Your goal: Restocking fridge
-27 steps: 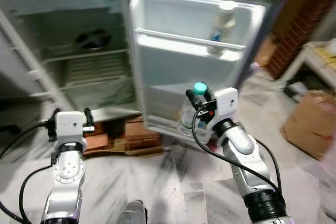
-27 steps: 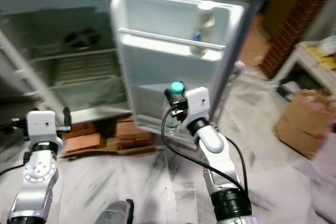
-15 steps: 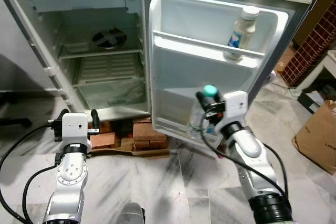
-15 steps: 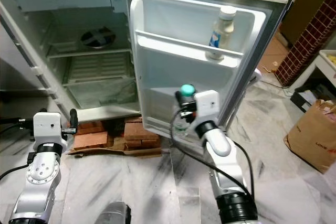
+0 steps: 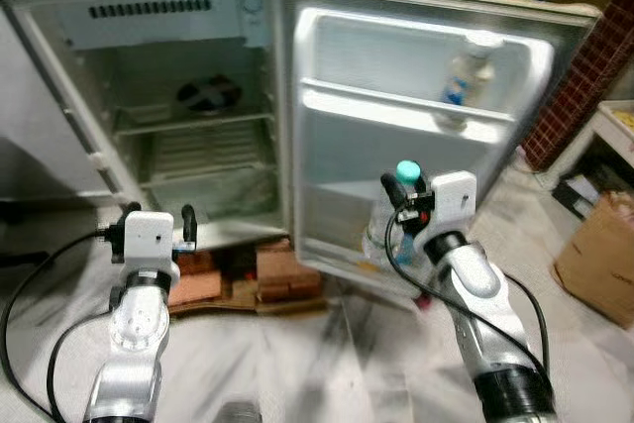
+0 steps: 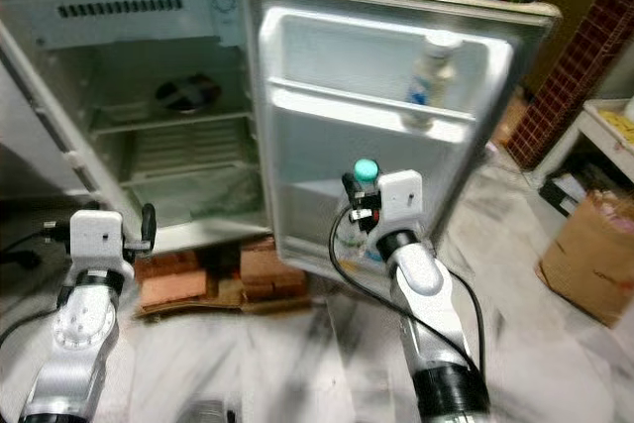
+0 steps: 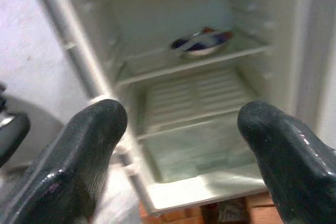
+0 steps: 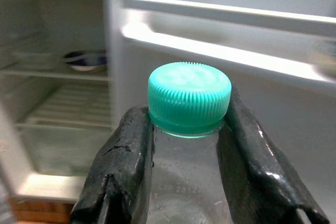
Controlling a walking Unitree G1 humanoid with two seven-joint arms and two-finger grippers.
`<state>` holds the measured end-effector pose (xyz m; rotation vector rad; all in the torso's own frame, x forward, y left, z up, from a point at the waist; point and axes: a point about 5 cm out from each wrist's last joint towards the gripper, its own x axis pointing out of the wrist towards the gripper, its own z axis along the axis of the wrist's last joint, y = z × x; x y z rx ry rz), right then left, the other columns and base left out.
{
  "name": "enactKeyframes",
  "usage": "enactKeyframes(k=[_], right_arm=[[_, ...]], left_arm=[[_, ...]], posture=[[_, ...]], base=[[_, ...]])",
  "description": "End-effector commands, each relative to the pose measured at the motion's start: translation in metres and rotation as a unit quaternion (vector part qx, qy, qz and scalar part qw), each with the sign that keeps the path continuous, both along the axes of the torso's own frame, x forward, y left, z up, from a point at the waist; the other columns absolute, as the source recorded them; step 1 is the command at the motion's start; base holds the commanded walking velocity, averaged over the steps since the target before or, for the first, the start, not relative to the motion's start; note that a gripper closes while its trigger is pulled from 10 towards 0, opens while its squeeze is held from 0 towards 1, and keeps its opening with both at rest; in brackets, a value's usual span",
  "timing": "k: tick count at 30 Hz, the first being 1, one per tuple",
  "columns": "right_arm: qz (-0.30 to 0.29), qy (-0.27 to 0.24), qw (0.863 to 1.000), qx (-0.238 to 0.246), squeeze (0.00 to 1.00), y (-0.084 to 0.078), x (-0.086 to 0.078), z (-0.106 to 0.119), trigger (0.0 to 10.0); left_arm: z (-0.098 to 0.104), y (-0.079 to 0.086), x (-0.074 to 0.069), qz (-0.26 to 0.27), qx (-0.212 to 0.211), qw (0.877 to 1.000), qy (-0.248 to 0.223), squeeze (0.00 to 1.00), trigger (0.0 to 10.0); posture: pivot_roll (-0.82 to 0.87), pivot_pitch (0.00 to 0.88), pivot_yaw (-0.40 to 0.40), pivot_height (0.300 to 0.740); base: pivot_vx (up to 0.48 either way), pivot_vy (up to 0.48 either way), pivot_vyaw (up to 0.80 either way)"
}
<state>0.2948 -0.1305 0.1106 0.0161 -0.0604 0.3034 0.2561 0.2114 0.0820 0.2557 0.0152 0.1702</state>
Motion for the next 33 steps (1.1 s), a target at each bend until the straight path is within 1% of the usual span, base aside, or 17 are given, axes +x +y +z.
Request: enactKeyframes(k=[1, 4, 11, 13, 21, 24, 27, 33], right_arm=[[0.008, -0.020, 1.000, -0.002, 0.00, 0.004, 0.004, 0.010, 10.0], [0.007, -0.021, 1.000, -0.003, 0.00, 0.004, 0.004, 0.010, 10.0], [-0.011, -0.024, 1.000, -0.008, 0.00, 0.000, 0.006, 0.011, 10.0], [-0.016, -0.024, 1.000, -0.011, 0.00, -0.002, 0.007, 0.011, 10.0], [-0.044, -0.023, 0.999, -0.021, 0.00, -0.006, 0.010, 0.010, 10.0], [-0.058, -0.016, 0.998, -0.027, 0.00, -0.009, 0.013, 0.008, 10.0], [-0.065, -0.004, 0.998, -0.019, 0.00, -0.010, 0.014, 0.005, 10.0], [-0.068, -0.009, 0.997, -0.022, 0.00, -0.010, 0.015, 0.006, 10.0]], left_arm=[[0.001, 0.000, 0.002, -0.005, -0.002, 1.000, 0.001, 0.00, 10.0], [0.002, -0.003, 0.003, -0.016, 0.004, 1.000, -0.003, 0.00, 10.0], [0.002, -0.006, 0.004, -0.029, -0.005, 1.000, -0.004, 0.00, 10.0], [0.004, -0.008, 0.003, -0.035, -0.009, 0.999, -0.011, 0.00, 10.0], [0.002, -0.011, 0.003, -0.040, -0.019, 0.999, -0.006, 0.00, 10.0], [0.002, -0.011, 0.002, -0.043, -0.016, 0.999, -0.004, 0.00, 10.0], [0.001, -0.011, 0.002, -0.044, -0.013, 0.999, 0.001, 0.00, 10.0], [0.003, -0.012, 0.002, -0.054, -0.015, 0.998, -0.003, 0.00, 10.0]], posture=[[0.14, 0.058, -0.064, 0.740], [0.14, 0.058, -0.064, 0.740], [0.14, 0.056, -0.066, 0.740], [0.14, 0.056, -0.066, 0.740], [0.15, 0.058, -0.068, 0.740], [0.15, 0.059, -0.067, 0.740], [0.15, 0.060, -0.067, 0.740], [0.15, 0.067, -0.064, 0.740]], base=[[0.356, 0.322, 0.00], [0.360, 0.319, 0.00], [0.464, 0.000, 0.00], [0.000, 0.000, 0.00], [0.000, 0.000, 0.00], [0.000, 0.000, 0.00], [0.000, 0.000, -0.69], [0.081, 0.000, -0.80]])
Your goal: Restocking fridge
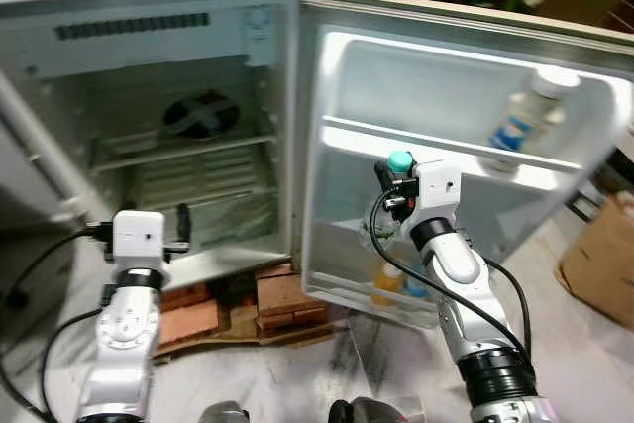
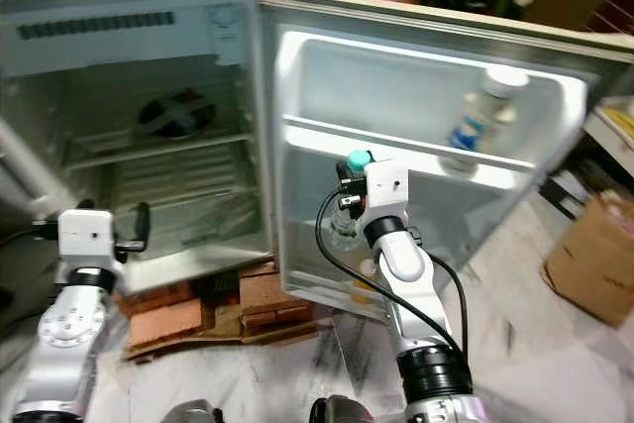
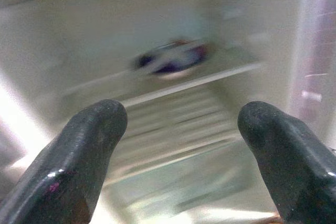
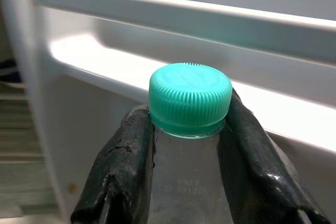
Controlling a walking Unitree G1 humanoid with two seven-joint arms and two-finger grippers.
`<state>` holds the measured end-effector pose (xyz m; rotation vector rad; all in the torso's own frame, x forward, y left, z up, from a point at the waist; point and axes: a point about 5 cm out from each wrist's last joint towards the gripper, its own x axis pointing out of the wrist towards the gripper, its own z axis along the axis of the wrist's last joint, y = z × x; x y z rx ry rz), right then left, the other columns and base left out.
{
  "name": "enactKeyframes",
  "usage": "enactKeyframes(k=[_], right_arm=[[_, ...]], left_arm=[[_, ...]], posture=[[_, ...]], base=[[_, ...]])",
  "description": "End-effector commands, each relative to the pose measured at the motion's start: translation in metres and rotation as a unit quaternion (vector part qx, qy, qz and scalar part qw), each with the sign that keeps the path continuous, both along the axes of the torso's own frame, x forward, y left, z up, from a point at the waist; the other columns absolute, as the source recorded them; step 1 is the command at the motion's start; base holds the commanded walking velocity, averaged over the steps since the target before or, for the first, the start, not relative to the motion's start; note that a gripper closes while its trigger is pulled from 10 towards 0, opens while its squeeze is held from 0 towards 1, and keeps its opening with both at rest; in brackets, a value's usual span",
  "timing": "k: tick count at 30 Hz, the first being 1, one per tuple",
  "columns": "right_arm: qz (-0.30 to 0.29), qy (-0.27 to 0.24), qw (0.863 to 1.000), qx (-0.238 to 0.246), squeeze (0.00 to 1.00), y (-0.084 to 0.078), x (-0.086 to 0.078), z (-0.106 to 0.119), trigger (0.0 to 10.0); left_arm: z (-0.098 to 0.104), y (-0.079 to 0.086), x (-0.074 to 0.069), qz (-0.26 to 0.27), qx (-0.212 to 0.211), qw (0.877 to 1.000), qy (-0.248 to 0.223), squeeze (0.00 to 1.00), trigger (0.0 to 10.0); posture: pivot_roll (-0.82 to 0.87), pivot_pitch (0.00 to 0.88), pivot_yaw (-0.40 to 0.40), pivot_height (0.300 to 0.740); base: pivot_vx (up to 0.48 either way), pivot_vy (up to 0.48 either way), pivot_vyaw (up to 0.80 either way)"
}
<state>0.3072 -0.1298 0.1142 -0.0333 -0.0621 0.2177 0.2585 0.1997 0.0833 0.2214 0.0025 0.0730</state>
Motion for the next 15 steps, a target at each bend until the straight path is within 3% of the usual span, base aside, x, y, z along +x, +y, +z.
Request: enactKeyframes(k=[1, 15], right_arm=[[-0.025, -0.006, 1.000, 0.000, 0.00, -0.0105, 0.0024, 0.0028, 10.0], [-0.015, -0.014, 1.000, 0.003, 0.00, -0.0036, 0.0045, 0.0074, 10.0]], left_arm=[[0.0018, 0.0000, 0.0001, -0.005, 0.001, 1.000, -0.001, 0.00, 10.0], [0.0069, 0.0022, 0.0007, -0.006, -0.001, 1.000, -0.010, 0.00, 10.0]], posture=[[0.15, 0.067, -0.064, 0.740], [0.15, 0.096, -0.062, 0.740]], base=[[0.240, 0.000, -0.80], [0.000, 0.000, -0.04]])
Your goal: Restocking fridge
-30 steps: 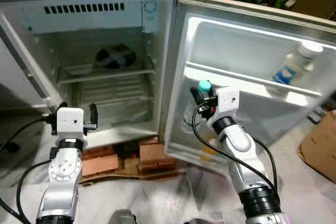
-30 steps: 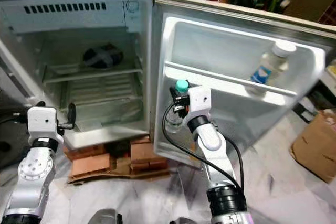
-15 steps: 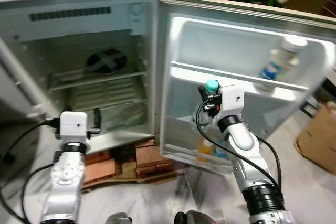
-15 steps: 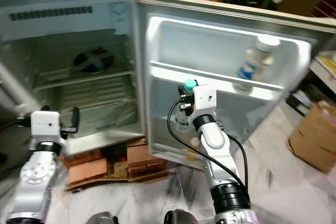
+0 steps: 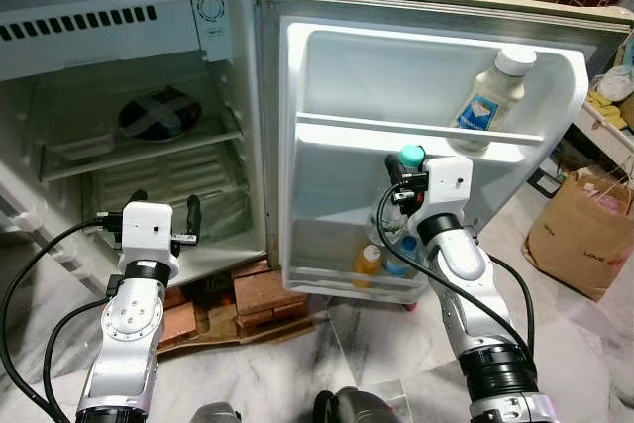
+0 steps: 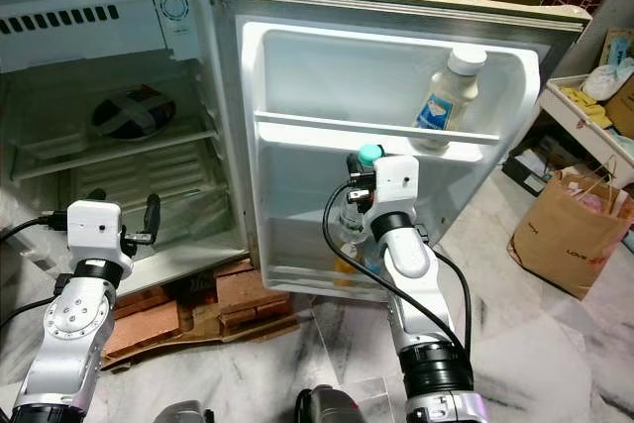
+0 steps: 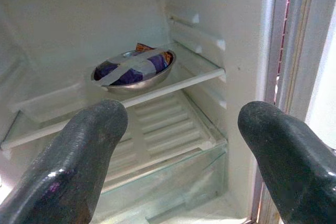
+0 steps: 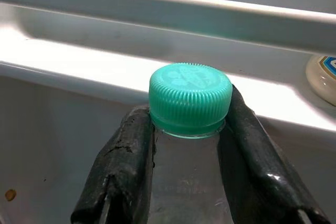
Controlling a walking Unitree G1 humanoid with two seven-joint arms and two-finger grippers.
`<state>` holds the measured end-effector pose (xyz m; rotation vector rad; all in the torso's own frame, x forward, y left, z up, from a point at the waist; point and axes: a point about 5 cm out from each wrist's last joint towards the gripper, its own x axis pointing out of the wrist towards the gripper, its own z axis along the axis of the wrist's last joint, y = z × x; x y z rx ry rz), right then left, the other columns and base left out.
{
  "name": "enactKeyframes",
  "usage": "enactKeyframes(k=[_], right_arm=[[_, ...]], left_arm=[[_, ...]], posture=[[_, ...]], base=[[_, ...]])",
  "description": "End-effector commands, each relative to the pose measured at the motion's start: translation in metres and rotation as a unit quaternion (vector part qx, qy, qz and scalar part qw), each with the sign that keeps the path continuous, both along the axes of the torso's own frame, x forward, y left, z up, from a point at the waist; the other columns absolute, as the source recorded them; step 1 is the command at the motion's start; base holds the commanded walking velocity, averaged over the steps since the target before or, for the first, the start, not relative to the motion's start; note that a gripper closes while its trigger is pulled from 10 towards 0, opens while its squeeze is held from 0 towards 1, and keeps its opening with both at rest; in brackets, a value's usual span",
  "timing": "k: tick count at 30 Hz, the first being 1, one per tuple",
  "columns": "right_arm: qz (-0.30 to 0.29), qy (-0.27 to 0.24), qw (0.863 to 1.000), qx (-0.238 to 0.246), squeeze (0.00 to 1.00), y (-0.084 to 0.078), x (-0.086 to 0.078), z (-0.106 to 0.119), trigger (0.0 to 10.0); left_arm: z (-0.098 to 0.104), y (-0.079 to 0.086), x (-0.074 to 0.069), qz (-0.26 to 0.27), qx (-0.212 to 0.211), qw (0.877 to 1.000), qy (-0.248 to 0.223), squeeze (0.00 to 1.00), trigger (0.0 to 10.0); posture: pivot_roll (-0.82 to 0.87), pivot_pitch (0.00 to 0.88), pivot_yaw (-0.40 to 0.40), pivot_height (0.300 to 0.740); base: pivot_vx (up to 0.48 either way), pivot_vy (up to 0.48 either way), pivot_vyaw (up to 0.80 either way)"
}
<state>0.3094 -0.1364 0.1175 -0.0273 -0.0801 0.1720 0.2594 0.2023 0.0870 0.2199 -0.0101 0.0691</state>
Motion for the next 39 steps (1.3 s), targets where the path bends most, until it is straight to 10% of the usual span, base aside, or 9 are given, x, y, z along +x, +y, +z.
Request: enactKeyframes(k=[1, 16, 39], right_arm=[[0.008, -0.004, 1.000, -0.001, 0.00, 0.003, 0.002, 0.003, 10.0], [0.031, 0.017, 0.999, 0.019, 0.00, 0.006, -0.011, -0.007, 10.0], [0.070, 0.009, 0.997, 0.031, 0.00, 0.016, -0.008, -0.004, 10.0]], left_arm=[[0.003, 0.000, -0.001, -0.004, 0.000, 1.000, -0.004, 0.00, 10.0], [-0.012, -0.003, -0.029, 0.003, -0.003, 1.000, 0.031, 0.00, 10.0], [-0.012, 0.000, -0.029, 0.029, 0.018, 0.999, 0.042, 0.00, 10.0]], posture=[[0.15, 0.097, -0.062, 0.740], [0.15, 0.124, -0.077, 0.666], [0.15, 0.133, -0.077, 0.602]], base=[[0.000, 0.000, 0.00], [0.000, 0.000, 0.00], [0.000, 0.000, 0.00]])
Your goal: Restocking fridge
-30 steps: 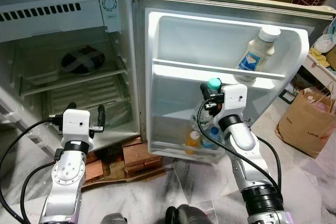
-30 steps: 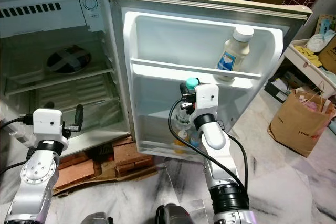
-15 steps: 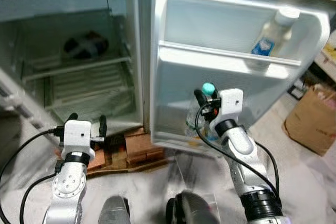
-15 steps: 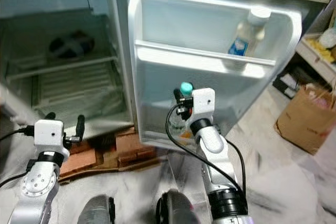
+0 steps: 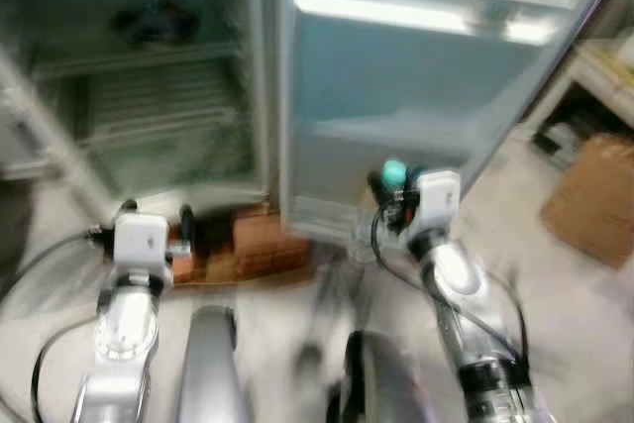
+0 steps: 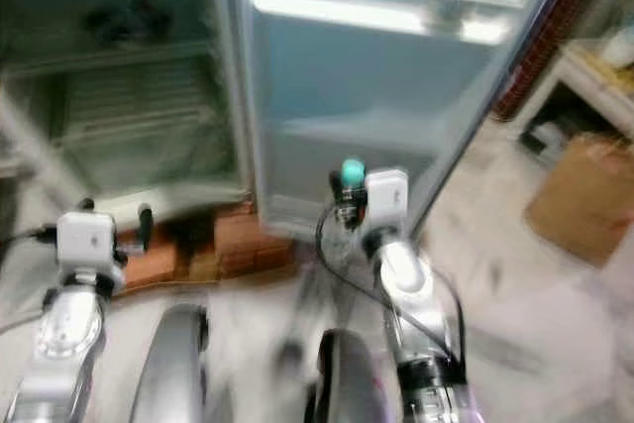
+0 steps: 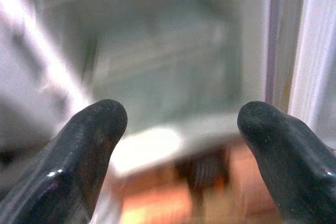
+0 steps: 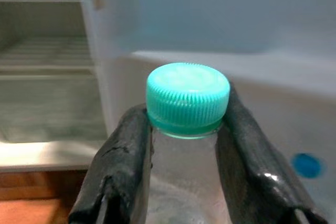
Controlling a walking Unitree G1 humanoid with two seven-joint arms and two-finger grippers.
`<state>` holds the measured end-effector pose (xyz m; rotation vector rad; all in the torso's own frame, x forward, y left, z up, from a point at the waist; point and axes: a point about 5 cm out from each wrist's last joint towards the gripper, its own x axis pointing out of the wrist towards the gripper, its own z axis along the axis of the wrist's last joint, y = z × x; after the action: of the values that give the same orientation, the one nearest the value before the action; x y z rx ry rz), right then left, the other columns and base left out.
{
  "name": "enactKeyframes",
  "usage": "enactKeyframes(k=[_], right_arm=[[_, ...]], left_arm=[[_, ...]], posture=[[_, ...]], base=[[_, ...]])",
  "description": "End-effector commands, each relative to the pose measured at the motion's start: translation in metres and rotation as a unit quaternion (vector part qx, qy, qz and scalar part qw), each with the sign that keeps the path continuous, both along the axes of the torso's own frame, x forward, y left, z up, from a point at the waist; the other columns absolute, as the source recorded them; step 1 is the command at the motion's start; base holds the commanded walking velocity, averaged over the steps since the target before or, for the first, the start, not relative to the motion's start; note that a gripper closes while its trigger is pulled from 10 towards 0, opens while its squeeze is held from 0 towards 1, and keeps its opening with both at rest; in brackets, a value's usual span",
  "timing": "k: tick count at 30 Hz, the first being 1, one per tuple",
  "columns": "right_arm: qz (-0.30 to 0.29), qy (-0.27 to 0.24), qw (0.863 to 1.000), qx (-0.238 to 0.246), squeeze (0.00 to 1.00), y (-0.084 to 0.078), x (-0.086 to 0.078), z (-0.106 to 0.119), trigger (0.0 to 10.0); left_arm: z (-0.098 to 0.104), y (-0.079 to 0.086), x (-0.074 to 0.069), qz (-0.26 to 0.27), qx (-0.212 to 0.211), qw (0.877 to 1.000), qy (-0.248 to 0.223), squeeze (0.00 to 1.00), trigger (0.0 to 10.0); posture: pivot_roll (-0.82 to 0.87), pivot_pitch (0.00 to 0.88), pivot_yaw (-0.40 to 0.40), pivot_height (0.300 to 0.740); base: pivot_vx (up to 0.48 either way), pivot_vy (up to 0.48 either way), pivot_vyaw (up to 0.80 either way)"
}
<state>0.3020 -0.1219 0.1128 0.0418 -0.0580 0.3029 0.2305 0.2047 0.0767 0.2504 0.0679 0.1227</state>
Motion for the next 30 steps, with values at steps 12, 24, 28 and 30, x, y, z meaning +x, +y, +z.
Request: enactKeyframes(k=[12, 24, 28, 30], right_arm=[[0.007, -0.026, 1.000, -0.001, 0.00, 0.003, 0.003, 0.007, 10.0], [0.030, -0.037, 0.999, 0.002, 0.00, 0.007, 0.002, 0.010, 10.0], [0.040, -0.044, 0.998, 0.002, 0.00, 0.010, 0.001, 0.012, 10.0], [0.041, -0.045, 0.998, 0.005, 0.00, 0.010, 0.001, 0.013, 10.0]], left_arm=[[-0.001, -0.005, -0.002, -0.012, 0.001, 1.000, 0.005, 0.00, 10.0], [-0.002, -0.008, 0.000, -0.016, -0.001, 1.000, 0.004, 0.00, 10.0], [-0.002, -0.008, 0.001, -0.017, -0.002, 1.000, 0.004, 0.00, 10.0], [-0.002, -0.009, 0.001, -0.018, -0.002, 1.000, 0.004, 0.00, 10.0]], posture=[[0.14, 0.129, -0.079, 0.602], [0.14, 0.125, -0.081, 0.602], [0.14, 0.126, -0.082, 0.602], [0.14, 0.126, -0.082, 0.602]], base=[[0.020, 0.000, 0.00], [0.247, 0.000, 0.00], [0.267, 0.000, 0.25], [0.276, 0.000, 0.48]])
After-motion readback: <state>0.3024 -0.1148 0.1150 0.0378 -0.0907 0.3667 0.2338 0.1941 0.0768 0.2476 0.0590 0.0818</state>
